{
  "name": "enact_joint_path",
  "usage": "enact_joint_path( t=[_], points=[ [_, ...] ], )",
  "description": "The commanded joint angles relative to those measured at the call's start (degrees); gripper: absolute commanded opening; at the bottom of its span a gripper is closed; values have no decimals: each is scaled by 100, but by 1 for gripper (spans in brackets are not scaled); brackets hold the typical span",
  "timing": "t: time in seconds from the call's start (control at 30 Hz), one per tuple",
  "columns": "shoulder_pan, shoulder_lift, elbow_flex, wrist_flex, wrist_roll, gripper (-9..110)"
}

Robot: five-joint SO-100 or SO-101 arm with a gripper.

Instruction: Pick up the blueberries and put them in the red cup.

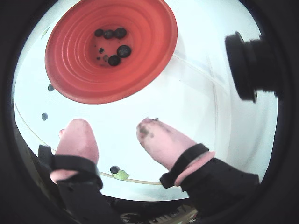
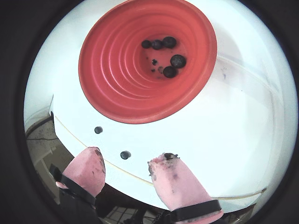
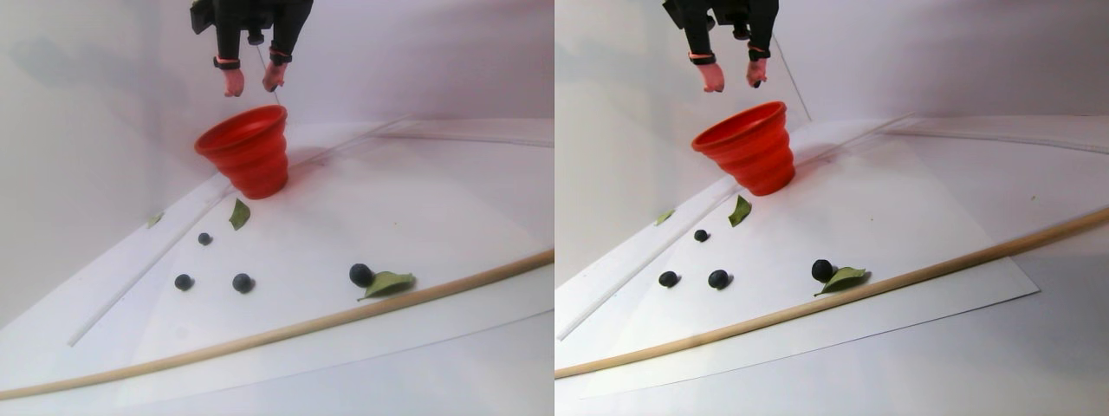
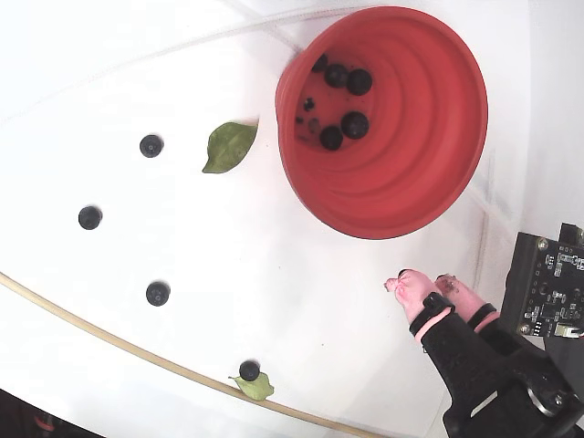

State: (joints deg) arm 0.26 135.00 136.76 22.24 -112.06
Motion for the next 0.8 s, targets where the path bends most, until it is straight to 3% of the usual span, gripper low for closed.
enact_joint_path(
  t=[0.0, 0.77],
  points=[
    [62, 650, -202, 325, -132, 18],
    [694, 1573, 1178, 1143, -1107, 18]
  ],
)
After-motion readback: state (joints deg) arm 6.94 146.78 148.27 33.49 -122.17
